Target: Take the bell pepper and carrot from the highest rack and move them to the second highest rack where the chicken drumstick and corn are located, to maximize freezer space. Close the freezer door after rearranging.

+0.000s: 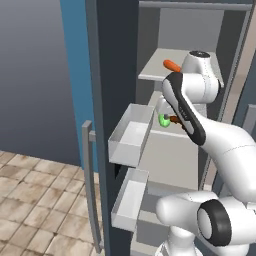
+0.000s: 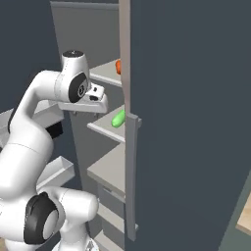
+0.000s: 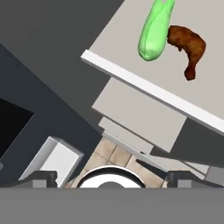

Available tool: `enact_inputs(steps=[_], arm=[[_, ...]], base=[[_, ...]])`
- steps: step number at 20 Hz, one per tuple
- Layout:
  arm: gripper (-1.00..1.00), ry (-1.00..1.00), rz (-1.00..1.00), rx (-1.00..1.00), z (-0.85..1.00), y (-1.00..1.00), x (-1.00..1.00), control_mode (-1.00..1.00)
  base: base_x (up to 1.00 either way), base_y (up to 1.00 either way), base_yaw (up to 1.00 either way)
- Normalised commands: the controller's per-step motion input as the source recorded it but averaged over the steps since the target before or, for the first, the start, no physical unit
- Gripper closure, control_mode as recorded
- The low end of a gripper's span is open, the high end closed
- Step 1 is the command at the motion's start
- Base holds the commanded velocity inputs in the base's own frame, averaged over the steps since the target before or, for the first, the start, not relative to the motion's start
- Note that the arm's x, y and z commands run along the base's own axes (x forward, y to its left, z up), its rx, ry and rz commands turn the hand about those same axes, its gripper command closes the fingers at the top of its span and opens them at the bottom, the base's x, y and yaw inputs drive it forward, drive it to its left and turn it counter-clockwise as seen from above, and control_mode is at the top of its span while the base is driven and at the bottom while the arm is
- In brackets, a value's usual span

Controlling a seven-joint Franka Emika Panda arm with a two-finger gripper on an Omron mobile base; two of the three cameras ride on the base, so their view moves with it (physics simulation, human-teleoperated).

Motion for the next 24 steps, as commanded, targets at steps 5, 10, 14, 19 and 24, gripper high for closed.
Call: enact_inputs(steps=[5, 10, 14, 19, 24], arm=[[-1.00, 0.00, 0.00, 0.00, 0.00, 0.00, 0.00, 1.00], [-1.00, 0.00, 0.02, 0.03, 0.03, -0.02, 0.13, -1.00], [-1.00, 0.00, 0.00, 0.00, 0.49, 0.00, 0.21, -1.00], [-1.00, -0.04, 0.00, -0.12, 0.89, 0.00, 0.02, -1.00], [-1.00, 0.00, 0.00, -0.16, 0.72, -0.29, 0.08, -1.00]], base=[[0.43, -0.13, 0.16], [0.19, -0.05, 0.04], [0.00, 0.00, 0.00], [0.00, 0.00, 0.00], [0.00, 0.00, 0.00]])
